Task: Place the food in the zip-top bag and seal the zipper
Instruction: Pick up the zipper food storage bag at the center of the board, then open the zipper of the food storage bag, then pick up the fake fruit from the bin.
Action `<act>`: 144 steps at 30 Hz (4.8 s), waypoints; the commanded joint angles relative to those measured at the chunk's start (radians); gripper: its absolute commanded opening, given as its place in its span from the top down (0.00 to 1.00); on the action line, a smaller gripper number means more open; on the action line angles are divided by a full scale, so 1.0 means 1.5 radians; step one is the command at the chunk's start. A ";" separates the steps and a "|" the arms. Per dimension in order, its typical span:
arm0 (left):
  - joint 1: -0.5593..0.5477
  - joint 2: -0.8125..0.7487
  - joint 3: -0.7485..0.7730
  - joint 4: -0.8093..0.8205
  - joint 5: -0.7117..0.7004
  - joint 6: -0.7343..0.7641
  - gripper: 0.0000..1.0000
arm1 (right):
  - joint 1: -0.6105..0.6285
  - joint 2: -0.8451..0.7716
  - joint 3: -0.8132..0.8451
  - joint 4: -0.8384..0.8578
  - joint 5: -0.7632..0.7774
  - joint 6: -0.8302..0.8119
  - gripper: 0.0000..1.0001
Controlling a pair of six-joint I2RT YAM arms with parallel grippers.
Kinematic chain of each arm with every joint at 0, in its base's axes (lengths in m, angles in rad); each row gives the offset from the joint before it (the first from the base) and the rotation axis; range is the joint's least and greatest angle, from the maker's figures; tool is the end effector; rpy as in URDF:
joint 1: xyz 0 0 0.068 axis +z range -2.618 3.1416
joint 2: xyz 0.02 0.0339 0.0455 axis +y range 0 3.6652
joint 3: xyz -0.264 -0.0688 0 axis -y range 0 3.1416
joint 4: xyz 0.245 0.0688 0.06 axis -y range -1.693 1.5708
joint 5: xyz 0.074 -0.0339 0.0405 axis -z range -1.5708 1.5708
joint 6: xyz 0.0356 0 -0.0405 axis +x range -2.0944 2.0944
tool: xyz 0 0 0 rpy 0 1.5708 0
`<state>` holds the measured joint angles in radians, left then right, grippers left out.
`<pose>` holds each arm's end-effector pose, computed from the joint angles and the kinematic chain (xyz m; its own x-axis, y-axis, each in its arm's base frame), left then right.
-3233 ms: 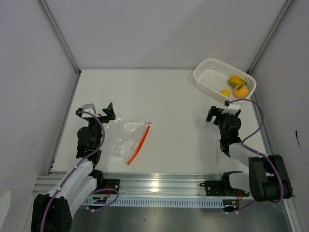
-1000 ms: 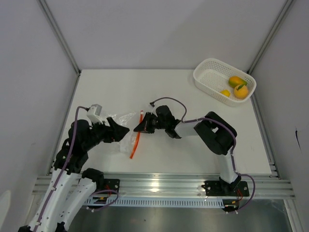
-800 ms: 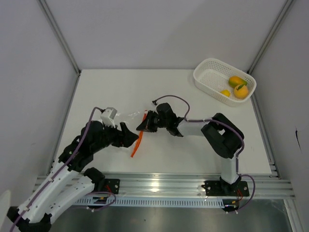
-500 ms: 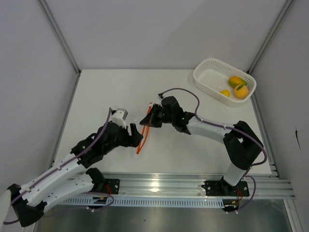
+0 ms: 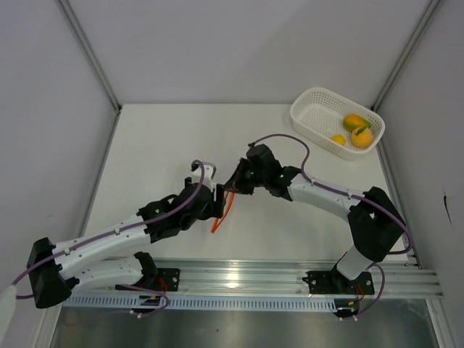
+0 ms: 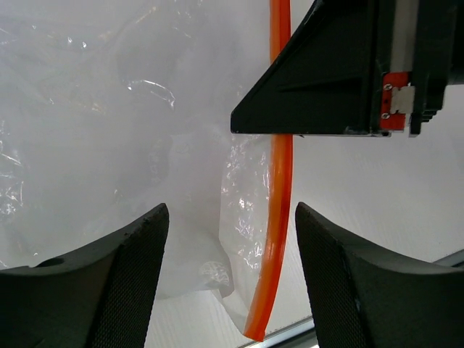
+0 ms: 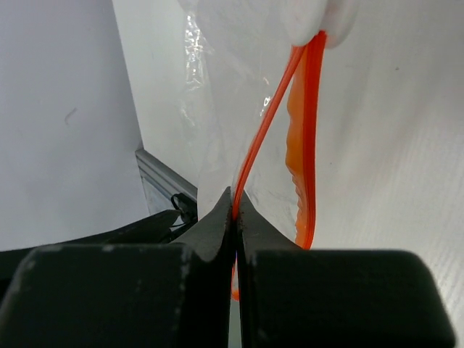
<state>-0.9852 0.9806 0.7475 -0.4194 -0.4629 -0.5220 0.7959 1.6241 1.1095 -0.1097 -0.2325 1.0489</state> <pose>0.1290 -0.1657 0.2704 -0.5649 0.0446 -0.8239 0.3091 0.9373 -0.1612 0.2495 0.2665 0.2453 -0.9200 0.2662 -0.2877 -0.0573 0.6349 0.7705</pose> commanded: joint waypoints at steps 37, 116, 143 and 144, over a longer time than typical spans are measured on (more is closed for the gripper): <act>-0.009 0.139 0.093 0.060 -0.014 0.049 0.99 | -0.002 -0.090 0.054 -0.144 0.099 -0.098 0.42; 0.050 0.175 0.279 -0.010 0.084 0.016 0.99 | -0.055 -0.263 -0.208 -0.087 0.192 -0.163 1.00; 0.117 0.165 0.234 0.032 0.135 -0.006 0.99 | -0.085 -0.258 -0.096 -0.180 0.139 -0.292 0.32; 0.117 0.168 0.236 0.032 0.127 -0.006 0.99 | -0.085 -0.268 -0.087 -0.195 0.140 -0.295 0.29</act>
<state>-0.8177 1.2171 1.0752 -0.4019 -0.2375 -0.5159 0.6655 1.2655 0.9051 -0.3458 -0.0402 0.6434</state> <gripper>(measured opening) 0.006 0.682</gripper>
